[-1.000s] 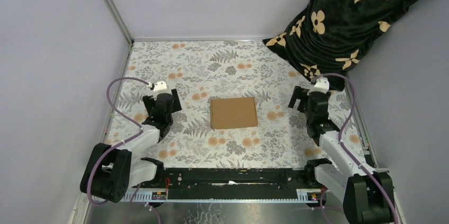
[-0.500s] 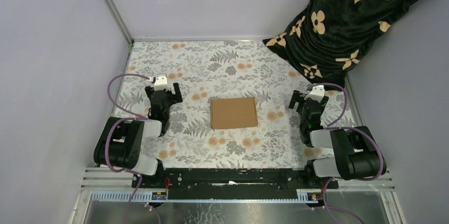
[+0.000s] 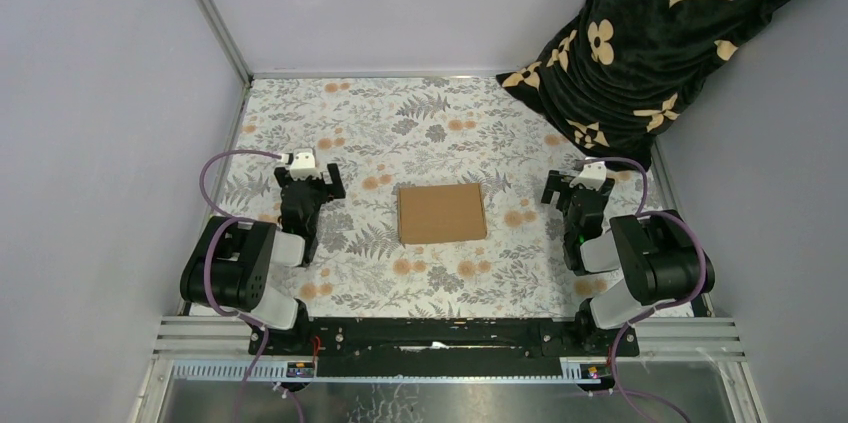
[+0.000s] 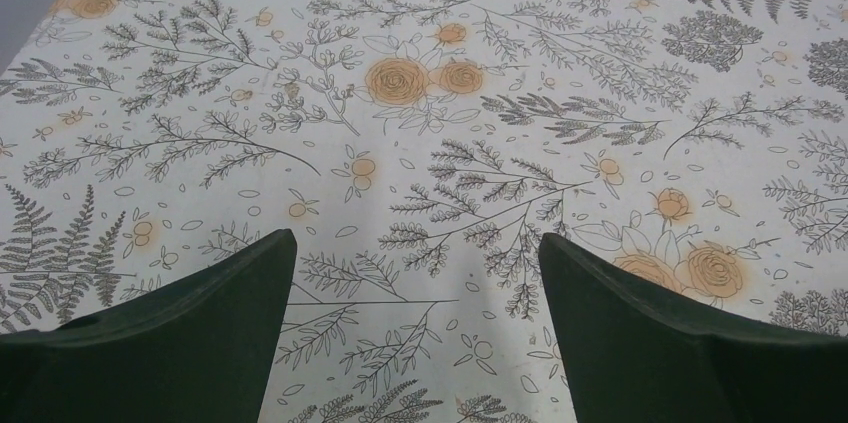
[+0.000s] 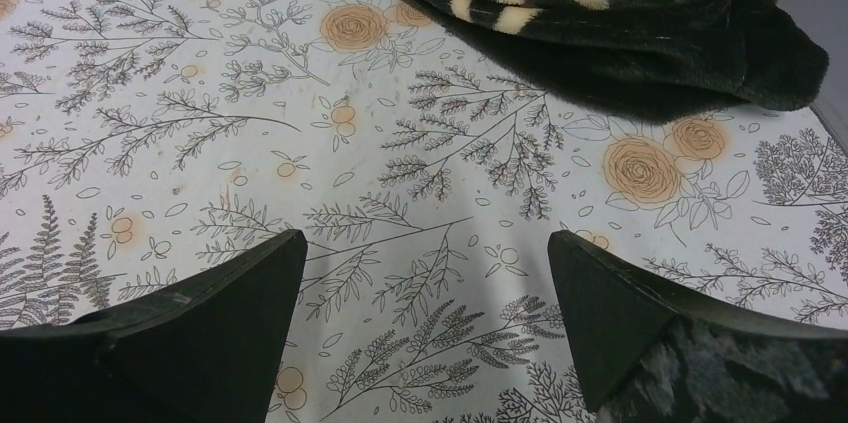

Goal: Fold the paper box

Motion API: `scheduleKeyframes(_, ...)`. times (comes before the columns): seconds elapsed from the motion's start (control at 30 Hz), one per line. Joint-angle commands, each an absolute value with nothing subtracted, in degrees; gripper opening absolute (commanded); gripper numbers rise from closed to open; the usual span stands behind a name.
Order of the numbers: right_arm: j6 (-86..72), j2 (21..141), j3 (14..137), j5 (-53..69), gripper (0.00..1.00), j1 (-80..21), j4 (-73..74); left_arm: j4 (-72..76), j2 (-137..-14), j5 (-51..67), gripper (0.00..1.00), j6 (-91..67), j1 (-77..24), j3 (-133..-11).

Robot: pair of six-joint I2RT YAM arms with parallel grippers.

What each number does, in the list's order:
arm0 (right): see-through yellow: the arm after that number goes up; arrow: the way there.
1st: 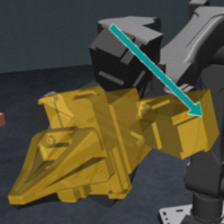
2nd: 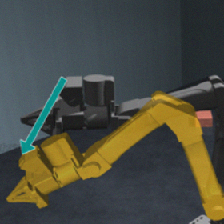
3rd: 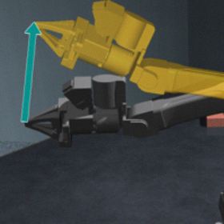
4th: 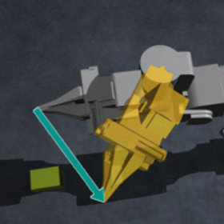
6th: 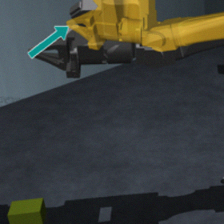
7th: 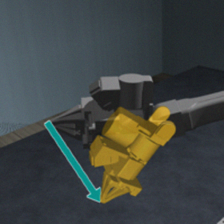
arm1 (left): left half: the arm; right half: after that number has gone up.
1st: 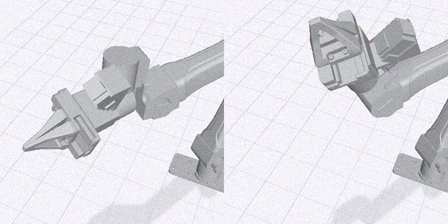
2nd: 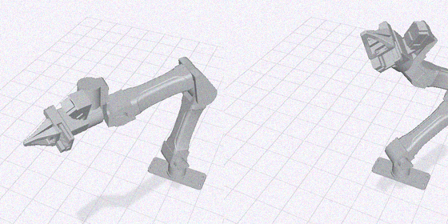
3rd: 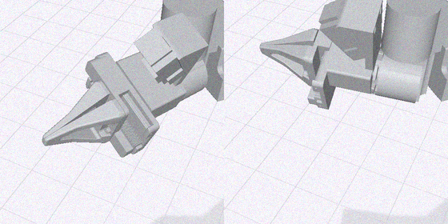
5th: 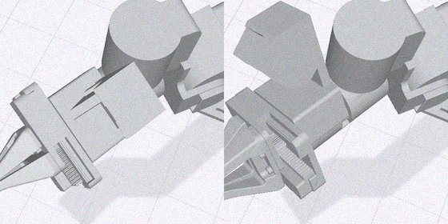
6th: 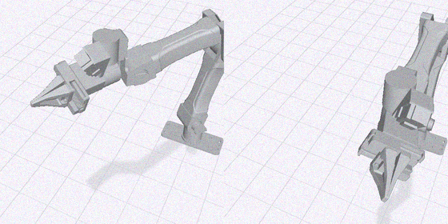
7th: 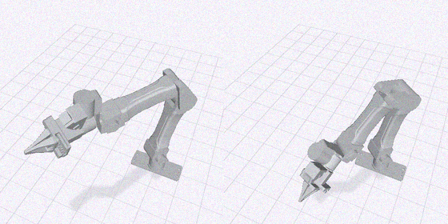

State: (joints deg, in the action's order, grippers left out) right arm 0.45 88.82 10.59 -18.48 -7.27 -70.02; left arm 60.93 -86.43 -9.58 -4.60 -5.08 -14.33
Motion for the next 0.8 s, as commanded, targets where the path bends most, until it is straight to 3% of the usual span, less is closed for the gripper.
scheduleKeyframes(0.0,1.9,88.6,11.1,-17.4,1.0,-6.9,-74.6,66.9,-86.6,-8.7,0.98,-3.1,-4.7,-14.2)
scheduleKeyframes(0.77,1.9,89.1,11.9,-16.9,1.0,-6.7,-74.2,67.0,-86.7,-8.8,0.98,-3.1,-4.7,-14.2)
